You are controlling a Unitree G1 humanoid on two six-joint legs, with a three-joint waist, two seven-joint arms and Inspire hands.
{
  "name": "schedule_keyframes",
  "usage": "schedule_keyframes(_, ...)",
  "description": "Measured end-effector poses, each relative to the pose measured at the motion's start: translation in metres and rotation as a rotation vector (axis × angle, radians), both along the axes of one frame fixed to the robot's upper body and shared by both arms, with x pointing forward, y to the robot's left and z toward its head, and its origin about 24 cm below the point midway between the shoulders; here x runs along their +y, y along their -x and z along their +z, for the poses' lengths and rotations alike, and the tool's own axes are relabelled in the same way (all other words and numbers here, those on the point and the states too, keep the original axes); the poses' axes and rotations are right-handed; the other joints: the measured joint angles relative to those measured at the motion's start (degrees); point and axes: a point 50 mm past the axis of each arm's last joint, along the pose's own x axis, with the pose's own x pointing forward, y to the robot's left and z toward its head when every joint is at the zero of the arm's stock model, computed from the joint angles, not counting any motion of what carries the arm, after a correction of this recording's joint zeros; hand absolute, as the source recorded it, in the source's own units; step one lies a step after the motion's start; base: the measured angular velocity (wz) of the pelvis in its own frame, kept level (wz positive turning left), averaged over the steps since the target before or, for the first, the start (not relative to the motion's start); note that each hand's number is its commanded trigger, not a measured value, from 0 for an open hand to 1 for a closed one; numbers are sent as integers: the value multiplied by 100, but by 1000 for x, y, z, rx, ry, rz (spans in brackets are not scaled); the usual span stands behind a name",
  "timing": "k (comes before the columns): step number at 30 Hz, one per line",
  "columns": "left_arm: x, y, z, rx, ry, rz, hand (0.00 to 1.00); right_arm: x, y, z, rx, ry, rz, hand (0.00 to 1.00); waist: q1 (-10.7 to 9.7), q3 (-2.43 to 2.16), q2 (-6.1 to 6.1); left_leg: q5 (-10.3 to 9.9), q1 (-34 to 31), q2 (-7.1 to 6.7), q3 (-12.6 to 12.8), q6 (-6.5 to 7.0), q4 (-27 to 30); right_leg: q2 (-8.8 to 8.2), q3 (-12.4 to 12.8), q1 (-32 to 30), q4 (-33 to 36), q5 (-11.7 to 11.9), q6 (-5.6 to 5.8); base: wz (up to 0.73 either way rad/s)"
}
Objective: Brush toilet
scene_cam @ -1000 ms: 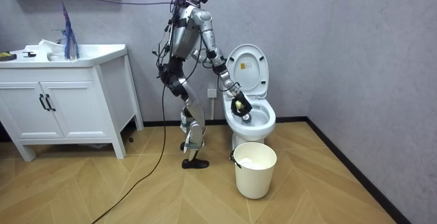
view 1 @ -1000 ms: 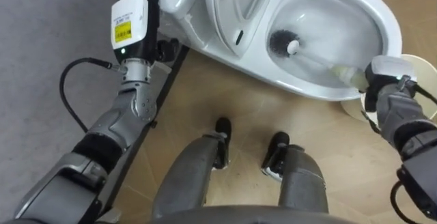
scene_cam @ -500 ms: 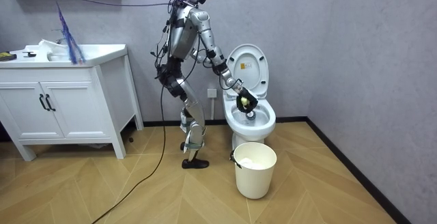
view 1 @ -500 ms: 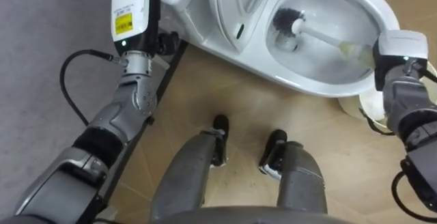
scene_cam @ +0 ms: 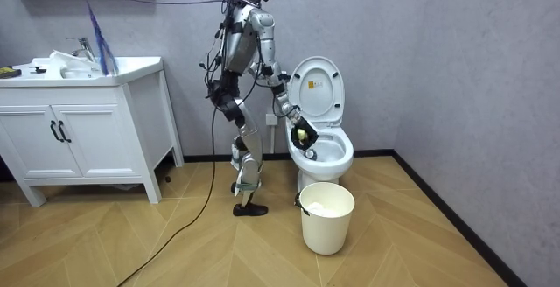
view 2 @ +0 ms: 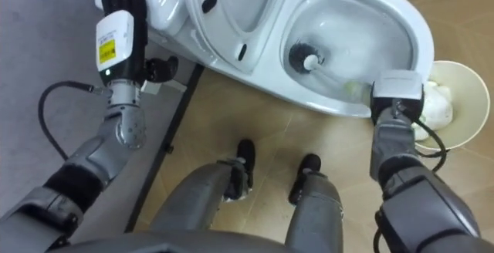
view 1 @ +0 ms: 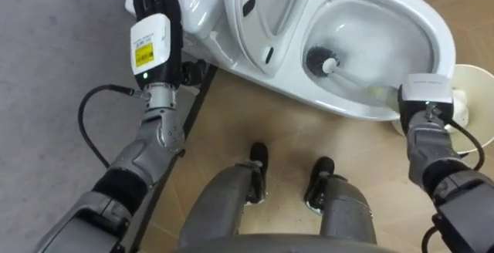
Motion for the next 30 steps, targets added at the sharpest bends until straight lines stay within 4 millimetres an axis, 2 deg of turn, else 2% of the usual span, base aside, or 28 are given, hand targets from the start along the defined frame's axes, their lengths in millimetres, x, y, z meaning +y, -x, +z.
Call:
schedule_keyframes(4,1,0,-1,9,-3,6,0,-9,2,2,9,10,-21,100,72,12,-18,2,24,13,61,-2,60,9,89,17,33,-29,-9,-4)
schedule_keyframes(6,0,-3,1,5,-10,1,0,-15,-2,7,1,26,-17,100,84,43,-64,2,22,-1,84,-2,68,-20,126,-34,111,-48,-11,-4)
schedule_keyframes(7,-1,-4,3,-2,-11,-4,0,-20,-4,10,-5,33,-19,100,117,83,-123,2,-11,-10,87,-1,87,-56,131,-85,187,-72,-7,0)
schedule_keyframes(10,-4,-12,16,-45,-9,-29,0,-40,-15,29,-46,45,-35,100,223,148,-301,4,-238,-22,133,4,212,-165,172,-387,395,-123,-13,2)
schedule_keyframes(12,-2,-15,24,-73,-37,-47,0,-54,-21,42,-65,74,-43,100,223,140,-369,5,-383,-65,125,5,335,-202,208,-554,567,-166,-6,10)
schedule_keyframes(14,-2,-17,26,-79,-68,-68,0,-71,-21,54,-79,120,-53,100,227,135,-506,4,-452,-104,109,6,456,-280,203,-625,728,-207,0,9)
schedule_keyframes(18,2,-21,29,-84,-90,-68,0,-73,-26,61,-99,167,-19,100,217,145,-664,1,-450,-90,83,11,478,-279,207,-611,712,-171,-3,-3)
schedule_keyframes(21,1,-24,30,-80,-92,-80,0,-58,-26,52,-84,164,39,100,207,145,-624,-43,-445,-71,66,63,568,-202,146,-531,697,-158,0,2)
schedule_keyframes(23,-2,-24,25,-60,-93,-94,0,-35,-22,34,-49,122,91,100,222,181,-470,-51,-406,17,16,61,553,-76,101,-374,459,-49,-1,-2)
schedule_keyframes(24,-3,-23,24,-55,-88,-96,0,-28,-20,28,-37,109,104,100,232,169,-404,-51,-403,18,-29,60,547,-50,78,-339,398,-22,5,-4)
schedule_keyframes(25,-6,-21,20,-39,-75,-99,0,-16,-14,17,-24,80,93,100,223,161,-288,-50,-370,5,-36,63,504,-57,39,-285,367,-6,13,0)
schedule_keyframes(26,-10,-16,14,-20,-66,-99,0,-11,-7,10,-18,71,53,100,204,113,-177,-45,-311,3,-35,72,429,-72,47,-245,318,8,37,0)
schedule_keyframes(28,-12,-8,5,14,-50,-86,0,-4,3,0,0,45,12,100,183,70,-108,-41,-150,3,42,85,334,-60,137,-141,245,26,64,-14)
schedule_keyframes(30,-10,0,-3,44,-41,-66,0,-2,12,-8,21,32,5,100,76,36,-57,-39,19,2,97,82,214,-15,134,37,91,53,76,-10)
